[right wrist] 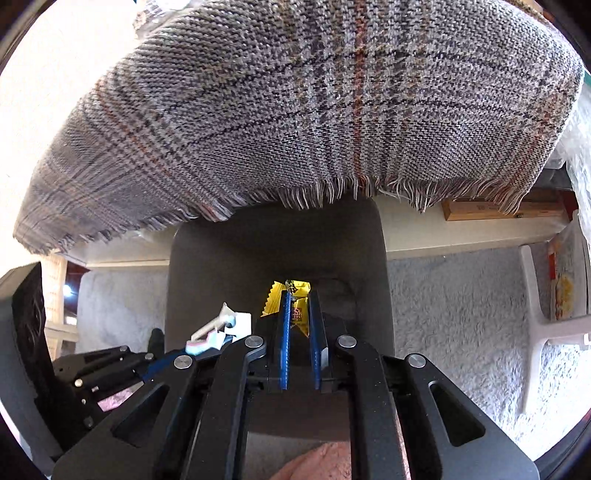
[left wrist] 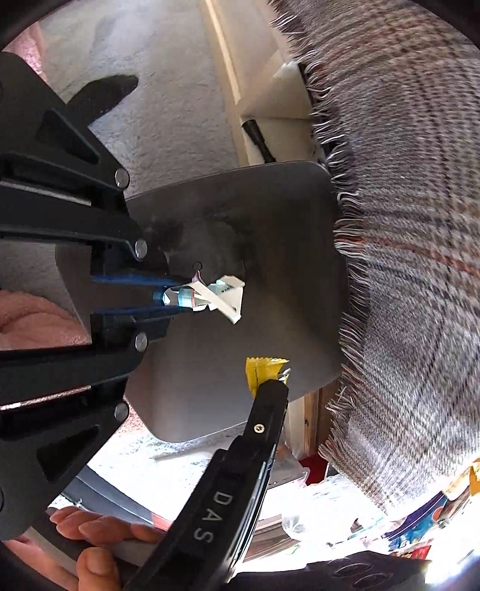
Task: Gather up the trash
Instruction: 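Lower both grippers over the bin and release wrapper and paper scrap, then grasp the gold foil bag with right gripper while left grasps striped paper, then carry both items over the bin and open both grippers to drop them, then grasp the red Skittles tube with right gripper while left grasps white paper strip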
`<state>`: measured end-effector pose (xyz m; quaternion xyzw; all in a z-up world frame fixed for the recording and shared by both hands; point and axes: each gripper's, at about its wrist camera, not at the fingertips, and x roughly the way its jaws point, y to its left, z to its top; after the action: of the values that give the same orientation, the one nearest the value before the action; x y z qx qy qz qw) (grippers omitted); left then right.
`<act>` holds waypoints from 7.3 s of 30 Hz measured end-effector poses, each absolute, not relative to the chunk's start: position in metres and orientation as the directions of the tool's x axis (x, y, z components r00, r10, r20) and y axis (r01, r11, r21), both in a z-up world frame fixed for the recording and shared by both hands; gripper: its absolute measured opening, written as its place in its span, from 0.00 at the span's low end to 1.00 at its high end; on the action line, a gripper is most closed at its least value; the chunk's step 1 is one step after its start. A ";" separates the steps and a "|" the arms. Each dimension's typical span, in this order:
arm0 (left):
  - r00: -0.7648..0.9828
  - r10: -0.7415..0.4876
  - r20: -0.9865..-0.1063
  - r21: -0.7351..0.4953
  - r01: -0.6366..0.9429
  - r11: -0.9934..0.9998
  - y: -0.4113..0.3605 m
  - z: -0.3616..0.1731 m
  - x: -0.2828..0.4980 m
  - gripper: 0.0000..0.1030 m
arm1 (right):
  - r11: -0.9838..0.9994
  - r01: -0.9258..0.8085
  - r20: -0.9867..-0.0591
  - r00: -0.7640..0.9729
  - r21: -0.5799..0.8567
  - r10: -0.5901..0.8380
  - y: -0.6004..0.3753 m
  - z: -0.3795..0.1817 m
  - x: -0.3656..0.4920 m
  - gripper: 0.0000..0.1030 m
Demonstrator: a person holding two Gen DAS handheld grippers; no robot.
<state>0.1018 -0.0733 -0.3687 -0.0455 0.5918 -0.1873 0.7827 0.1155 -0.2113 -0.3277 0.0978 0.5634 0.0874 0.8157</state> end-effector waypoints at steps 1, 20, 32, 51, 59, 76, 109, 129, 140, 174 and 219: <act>0.233 -0.346 -0.909 -0.293 0.234 0.927 -0.072 -0.369 0.101 0.12 | 0.962 -0.025 -0.900 0.348 0.273 0.264 -0.212 -0.328 0.116 0.13; 0.422 -0.283 -0.861 -0.222 0.188 0.957 -0.021 -0.282 0.080 0.92 | 0.969 0.030 -0.838 0.509 0.244 0.195 -0.246 -0.252 0.088 0.97; 0.528 -0.267 -0.806 -0.181 0.211 0.961 -0.008 -0.193 0.095 0.92 | 0.981 0.043 -0.776 0.620 0.187 0.120 -0.251 -0.171 0.090 0.97; 0.553 -0.295 -0.779 -0.206 0.219 0.954 -0.055 -0.171 0.213 0.70 | 0.978 0.144 -0.722 0.692 0.149 0.008 -0.301 -0.131 0.183 0.97; 0.555 -0.263 -0.789 -0.166 0.220 0.961 -0.080 -0.183 0.249 0.70 | 0.977 0.183 -0.715 0.697 0.110 -0.050 -0.321 -0.137 0.232 0.97; 0.547 -0.252 -0.798 -0.144 0.233 0.962 -0.086 -0.204 0.274 0.57 | 0.982 0.127 -0.742 0.671 0.138 0.017 -0.314 -0.169 0.283 0.82; 0.540 -0.243 -0.806 -0.105 0.273 0.956 -0.077 -0.187 0.206 0.16 | 0.983 0.044 -0.758 0.643 0.180 0.110 -0.292 -0.162 0.226 0.59; 0.565 -0.337 -0.753 -0.200 0.291 0.935 -0.041 -0.162 0.190 0.16 | 0.973 -0.038 -0.722 0.664 0.226 0.193 -0.261 -0.148 0.164 0.59; 0.583 -0.334 -0.741 -0.170 0.318 0.933 -0.036 -0.151 0.095 0.16 | 0.969 -0.067 -0.712 0.666 0.237 0.221 -0.254 -0.148 0.082 0.59; 0.355 -0.371 -0.858 -0.285 0.270 0.920 -0.060 -0.323 0.060 0.34 | 0.947 0.025 -0.876 0.390 0.320 0.285 -0.218 -0.290 0.089 0.67; 0.609 -0.163 -0.776 -0.095 0.143 0.985 -0.021 -0.144 0.160 0.81 | 0.983 -0.160 -0.737 0.653 0.090 0.173 -0.234 -0.164 0.146 0.85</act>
<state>0.1598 -0.0214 -0.1440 -0.0116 0.4338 -0.0852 0.8969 0.1460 -0.2335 -0.1635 0.0083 0.4061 0.0916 0.9092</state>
